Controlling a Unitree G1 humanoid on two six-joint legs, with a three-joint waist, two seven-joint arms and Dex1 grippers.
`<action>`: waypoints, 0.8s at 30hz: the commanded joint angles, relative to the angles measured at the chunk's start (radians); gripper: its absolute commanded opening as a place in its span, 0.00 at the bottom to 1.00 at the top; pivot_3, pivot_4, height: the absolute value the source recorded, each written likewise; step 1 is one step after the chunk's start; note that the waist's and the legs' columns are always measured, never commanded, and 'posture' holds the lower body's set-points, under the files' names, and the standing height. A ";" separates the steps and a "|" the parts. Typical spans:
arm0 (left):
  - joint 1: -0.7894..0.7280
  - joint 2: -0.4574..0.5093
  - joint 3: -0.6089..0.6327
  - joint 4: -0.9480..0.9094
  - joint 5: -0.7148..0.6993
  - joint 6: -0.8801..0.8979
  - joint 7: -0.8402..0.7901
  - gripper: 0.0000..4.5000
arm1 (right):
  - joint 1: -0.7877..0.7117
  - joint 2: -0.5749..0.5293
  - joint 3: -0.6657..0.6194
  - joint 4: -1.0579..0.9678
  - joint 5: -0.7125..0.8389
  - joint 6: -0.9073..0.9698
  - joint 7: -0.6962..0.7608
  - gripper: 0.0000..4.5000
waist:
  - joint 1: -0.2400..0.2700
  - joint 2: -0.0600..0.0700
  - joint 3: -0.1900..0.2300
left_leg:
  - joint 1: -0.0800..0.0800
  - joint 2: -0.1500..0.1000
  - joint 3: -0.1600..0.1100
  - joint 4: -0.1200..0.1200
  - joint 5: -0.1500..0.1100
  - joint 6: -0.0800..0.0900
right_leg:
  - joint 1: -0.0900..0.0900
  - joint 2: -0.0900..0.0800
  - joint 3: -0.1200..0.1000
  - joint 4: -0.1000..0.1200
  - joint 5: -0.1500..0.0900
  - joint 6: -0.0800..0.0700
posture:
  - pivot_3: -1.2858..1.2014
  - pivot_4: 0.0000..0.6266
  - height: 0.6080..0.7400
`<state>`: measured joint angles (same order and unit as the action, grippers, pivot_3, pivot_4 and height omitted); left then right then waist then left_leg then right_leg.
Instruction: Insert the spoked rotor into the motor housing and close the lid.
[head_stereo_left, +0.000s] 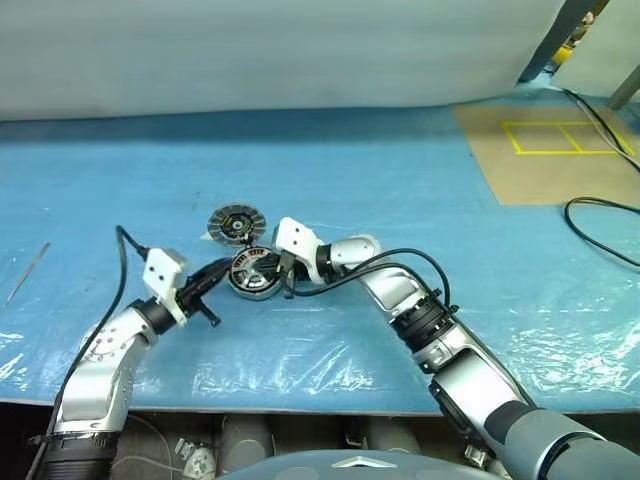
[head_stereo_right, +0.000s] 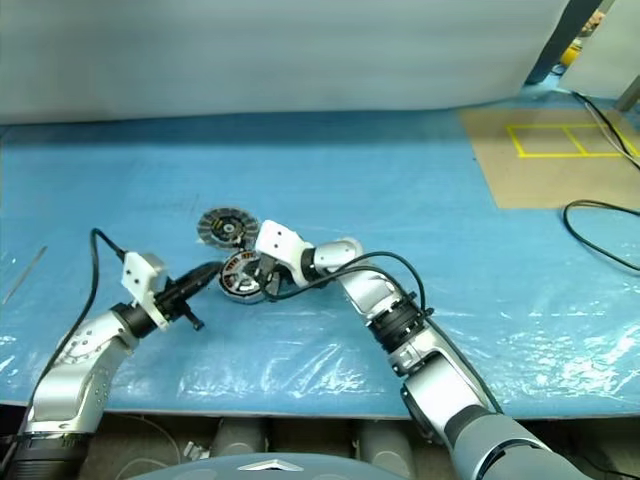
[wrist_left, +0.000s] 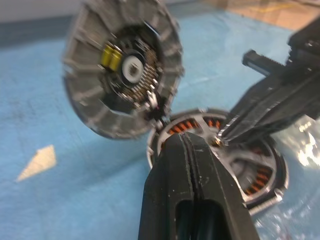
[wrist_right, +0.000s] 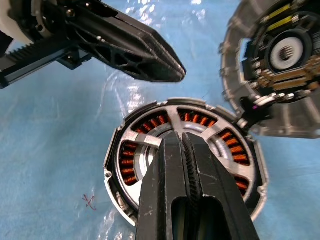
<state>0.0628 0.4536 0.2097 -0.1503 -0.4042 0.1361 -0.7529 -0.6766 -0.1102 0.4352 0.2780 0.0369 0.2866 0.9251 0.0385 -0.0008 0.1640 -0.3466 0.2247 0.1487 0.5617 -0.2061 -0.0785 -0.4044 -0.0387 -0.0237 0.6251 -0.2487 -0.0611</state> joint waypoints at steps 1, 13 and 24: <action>0.024 0.022 0.061 0.020 -0.007 -0.045 0.002 0.00 | 0.018 -0.022 -0.049 -0.105 0.067 -0.031 0.048 0.00 | -0.001 0.000 0.000 | 0.000 0.000 0.000 0.000 0.000 0.000 | 0.000 0.000 0.000 0.000 0.000 0.000 | 0.52 0.24 1.00; -0.135 0.057 0.034 0.320 0.096 -0.210 -0.023 0.00 | 0.127 -0.198 -0.092 -0.346 0.163 0.046 0.148 0.00 | 0.007 -0.001 0.000 | 0.003 -0.001 0.000 0.001 0.001 0.002 | 0.001 -0.001 0.000 0.000 0.002 0.003 | 0.52 0.24 1.00; -0.349 0.020 -0.011 0.605 0.123 -0.357 -0.064 0.00 | 0.103 -0.239 -0.070 -0.407 0.173 0.167 0.106 0.00 | -0.001 -0.001 0.000 | 0.000 -0.001 0.000 0.001 0.002 0.003 | 0.000 0.000 0.001 0.000 0.003 0.004 | 0.52 0.24 1.00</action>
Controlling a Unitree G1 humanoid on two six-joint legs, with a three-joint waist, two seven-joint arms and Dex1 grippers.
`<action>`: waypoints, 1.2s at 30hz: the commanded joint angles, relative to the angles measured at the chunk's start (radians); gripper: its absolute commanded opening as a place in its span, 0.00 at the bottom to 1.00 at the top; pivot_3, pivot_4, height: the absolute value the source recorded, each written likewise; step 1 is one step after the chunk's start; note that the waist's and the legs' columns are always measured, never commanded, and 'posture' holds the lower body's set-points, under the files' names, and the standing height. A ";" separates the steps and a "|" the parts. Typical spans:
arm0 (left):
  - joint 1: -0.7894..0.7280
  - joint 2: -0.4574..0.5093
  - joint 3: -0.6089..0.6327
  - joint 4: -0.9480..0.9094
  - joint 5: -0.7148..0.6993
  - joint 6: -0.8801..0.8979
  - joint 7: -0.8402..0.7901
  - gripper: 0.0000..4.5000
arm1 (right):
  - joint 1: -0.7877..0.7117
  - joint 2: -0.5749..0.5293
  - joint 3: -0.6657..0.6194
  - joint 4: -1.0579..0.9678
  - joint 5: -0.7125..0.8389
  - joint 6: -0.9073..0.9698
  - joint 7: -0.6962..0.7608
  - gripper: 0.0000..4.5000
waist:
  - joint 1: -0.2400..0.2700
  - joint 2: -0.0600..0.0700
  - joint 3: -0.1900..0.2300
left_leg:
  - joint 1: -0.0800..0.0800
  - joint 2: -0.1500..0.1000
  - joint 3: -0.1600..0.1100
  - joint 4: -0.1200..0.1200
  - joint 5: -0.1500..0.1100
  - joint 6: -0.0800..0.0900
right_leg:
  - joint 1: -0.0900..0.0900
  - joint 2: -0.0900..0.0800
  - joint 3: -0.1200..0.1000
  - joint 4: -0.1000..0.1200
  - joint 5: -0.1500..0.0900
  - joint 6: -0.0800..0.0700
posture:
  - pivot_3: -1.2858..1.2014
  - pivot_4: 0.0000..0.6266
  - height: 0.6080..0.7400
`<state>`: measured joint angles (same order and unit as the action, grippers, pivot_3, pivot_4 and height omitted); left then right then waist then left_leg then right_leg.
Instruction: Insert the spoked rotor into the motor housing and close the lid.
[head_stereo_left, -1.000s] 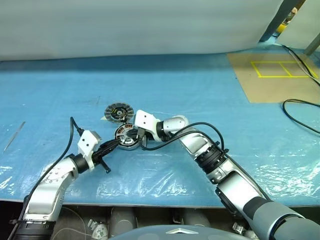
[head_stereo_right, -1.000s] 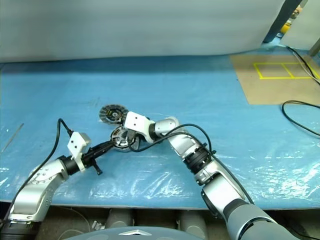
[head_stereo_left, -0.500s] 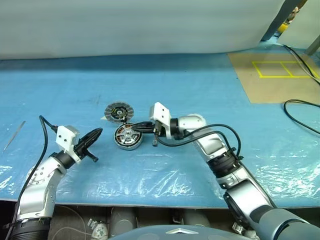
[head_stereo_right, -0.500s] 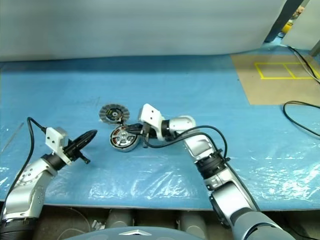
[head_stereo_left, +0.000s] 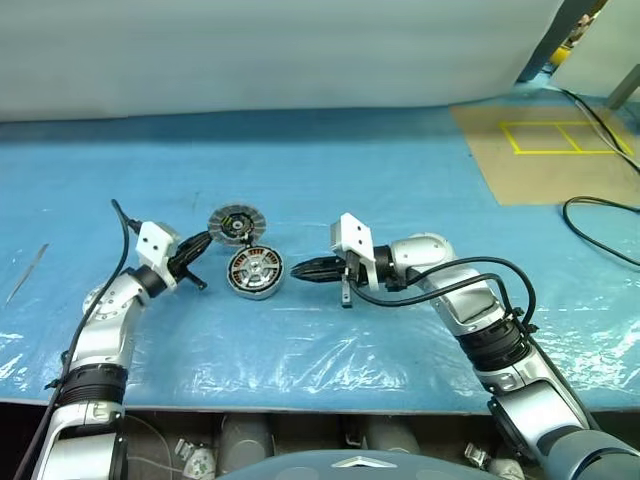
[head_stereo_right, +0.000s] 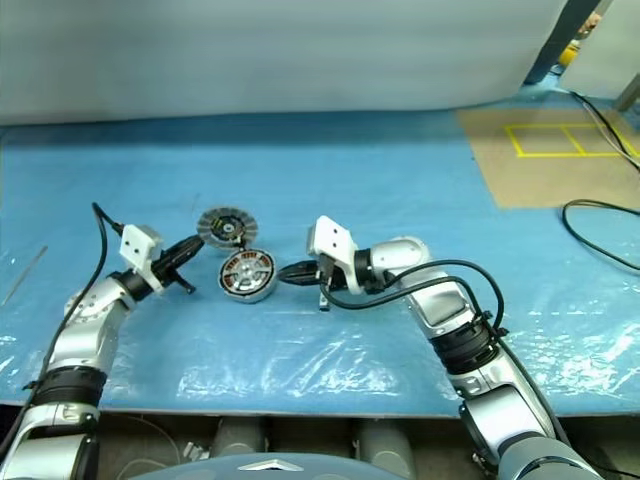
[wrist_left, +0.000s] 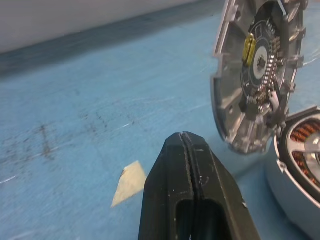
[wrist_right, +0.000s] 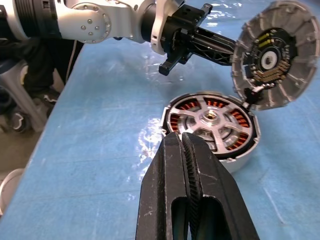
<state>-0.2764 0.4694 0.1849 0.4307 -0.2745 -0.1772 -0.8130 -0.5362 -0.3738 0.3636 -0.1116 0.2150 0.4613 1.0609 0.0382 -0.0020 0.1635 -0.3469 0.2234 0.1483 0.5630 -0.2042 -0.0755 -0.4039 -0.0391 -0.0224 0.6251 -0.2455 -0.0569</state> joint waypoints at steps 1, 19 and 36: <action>-0.012 0.004 0.014 0.040 -0.005 -0.053 -0.008 0.00 | -0.039 0.028 0.001 -0.018 -0.003 -0.004 -0.033 0.00 | 0.001 0.000 0.000 | 0.000 0.000 0.000 0.000 0.000 0.000 | 0.000 0.000 0.000 0.000 0.000 0.000 | 0.52 0.24 1.00; -0.358 -0.063 -0.003 0.466 -0.023 -0.230 -0.230 0.00 | -0.010 -0.038 -0.007 -0.073 0.023 0.053 0.010 0.00 | 0.033 -0.001 0.000 | -0.002 -0.001 -0.001 0.002 0.000 0.000 | 0.000 -0.001 0.000 0.000 0.002 0.002 | 0.52 0.24 1.00; -0.095 0.018 -0.142 0.022 -0.071 0.066 -0.558 0.00 | -0.025 -0.062 -0.027 -0.056 0.076 0.095 0.043 0.00 | 0.033 -0.001 0.001 | -0.002 0.000 0.000 0.000 0.000 0.000 | 0.000 -0.001 -0.001 0.000 0.002 0.002 | 0.52 0.24 1.00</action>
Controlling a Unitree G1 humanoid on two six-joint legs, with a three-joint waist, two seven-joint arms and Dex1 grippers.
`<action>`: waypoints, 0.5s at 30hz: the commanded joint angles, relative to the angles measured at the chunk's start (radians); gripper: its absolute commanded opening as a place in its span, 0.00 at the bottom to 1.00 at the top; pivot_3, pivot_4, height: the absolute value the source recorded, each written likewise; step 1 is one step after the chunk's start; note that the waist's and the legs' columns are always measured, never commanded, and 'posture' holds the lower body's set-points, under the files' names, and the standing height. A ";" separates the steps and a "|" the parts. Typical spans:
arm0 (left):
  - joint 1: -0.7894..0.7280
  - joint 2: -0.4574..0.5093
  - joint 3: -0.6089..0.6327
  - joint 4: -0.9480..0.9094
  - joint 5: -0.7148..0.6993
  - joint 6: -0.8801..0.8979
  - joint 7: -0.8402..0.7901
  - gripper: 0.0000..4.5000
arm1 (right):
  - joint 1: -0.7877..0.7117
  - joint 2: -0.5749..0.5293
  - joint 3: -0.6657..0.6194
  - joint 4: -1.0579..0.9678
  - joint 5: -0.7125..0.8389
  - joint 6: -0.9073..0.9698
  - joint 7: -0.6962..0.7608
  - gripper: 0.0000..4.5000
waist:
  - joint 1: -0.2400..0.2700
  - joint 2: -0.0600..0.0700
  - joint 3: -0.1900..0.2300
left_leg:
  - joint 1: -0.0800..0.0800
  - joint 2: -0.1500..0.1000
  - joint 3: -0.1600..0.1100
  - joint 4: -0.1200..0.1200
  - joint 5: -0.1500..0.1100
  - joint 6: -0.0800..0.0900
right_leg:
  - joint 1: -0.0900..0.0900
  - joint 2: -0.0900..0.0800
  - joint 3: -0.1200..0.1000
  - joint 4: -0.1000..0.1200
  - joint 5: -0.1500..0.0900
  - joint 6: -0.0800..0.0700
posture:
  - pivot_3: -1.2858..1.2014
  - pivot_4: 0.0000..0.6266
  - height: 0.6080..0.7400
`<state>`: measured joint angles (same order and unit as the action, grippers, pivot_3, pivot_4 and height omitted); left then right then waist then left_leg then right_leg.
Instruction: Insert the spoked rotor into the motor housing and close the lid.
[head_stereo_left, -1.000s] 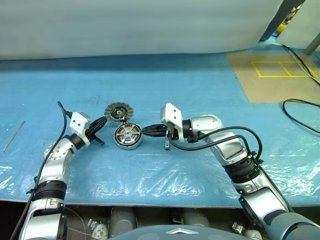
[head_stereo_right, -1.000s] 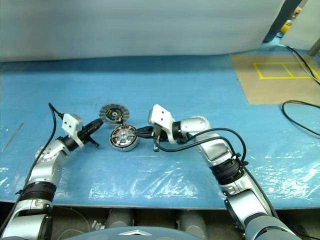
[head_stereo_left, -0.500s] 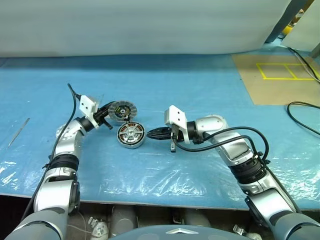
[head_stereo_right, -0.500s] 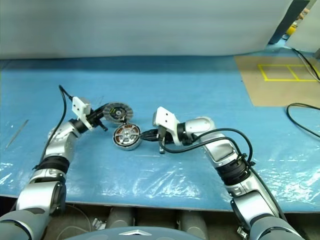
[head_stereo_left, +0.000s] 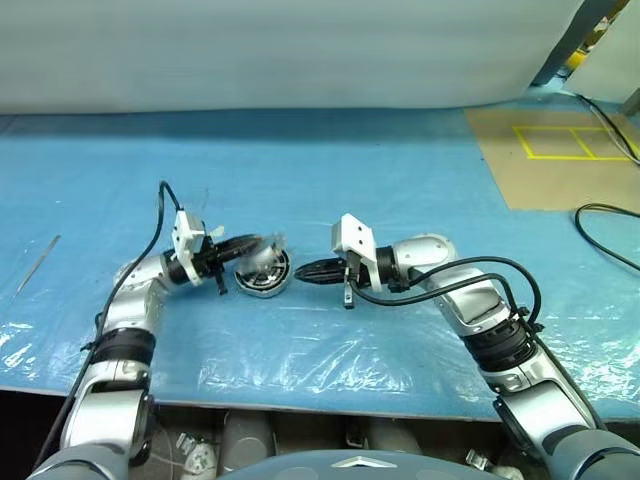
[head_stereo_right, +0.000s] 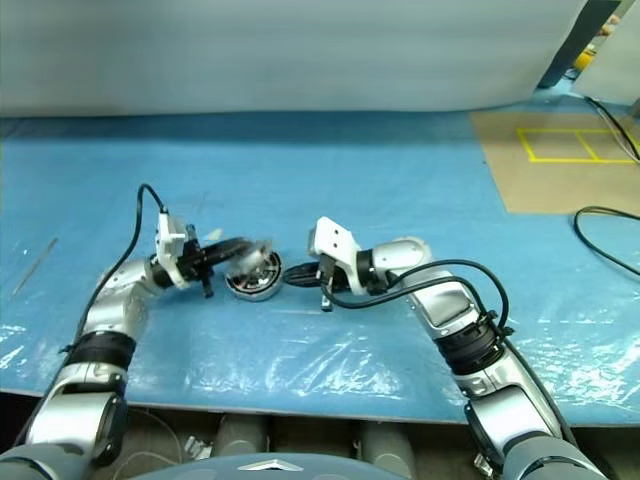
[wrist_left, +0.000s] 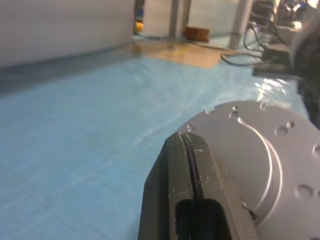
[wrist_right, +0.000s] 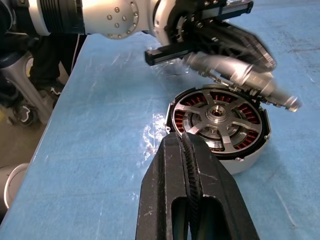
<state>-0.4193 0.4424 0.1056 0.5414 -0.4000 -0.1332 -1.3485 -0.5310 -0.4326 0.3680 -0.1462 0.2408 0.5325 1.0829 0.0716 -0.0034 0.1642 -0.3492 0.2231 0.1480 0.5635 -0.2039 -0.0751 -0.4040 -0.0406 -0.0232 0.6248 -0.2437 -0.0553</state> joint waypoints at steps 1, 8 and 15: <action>0.069 0.061 -0.086 -0.107 0.084 0.022 -0.015 0.00 | -0.040 -0.003 -0.042 -0.020 0.061 0.037 0.022 0.00 | 0.000 0.000 0.000 | 0.000 0.000 0.000 0.000 0.000 0.000 | 0.000 0.000 0.000 0.000 0.000 0.000 | 0.52 0.24 1.00; 0.076 0.042 -0.053 -0.165 0.100 -0.047 0.152 0.00 | -0.079 0.050 -0.063 0.011 0.076 0.029 -0.026 0.00 | 0.002 0.001 -0.001 | 0.002 -0.001 0.001 0.001 0.001 0.001 | 0.003 -0.002 0.000 0.000 -0.003 -0.004 | 0.52 0.24 1.00; 0.229 0.020 0.059 -0.431 -0.013 -0.020 0.295 0.00 | -0.099 0.196 -0.042 0.085 0.055 0.023 -0.144 0.00 | -0.012 0.001 -0.001 | 0.000 0.000 0.001 0.000 0.001 0.001 | -0.001 0.000 0.000 0.000 0.000 -0.001 | 0.52 0.24 1.00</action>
<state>-0.2286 0.4612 0.1299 0.1978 -0.3766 -0.1615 -1.0887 -0.6059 -0.2565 0.3283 -0.0752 0.3066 0.5742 0.9720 0.0594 -0.0023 0.1635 -0.3498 0.2234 0.1490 0.5624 -0.2032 -0.0740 -0.4057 -0.0408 -0.0233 0.6248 -0.2438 -0.0565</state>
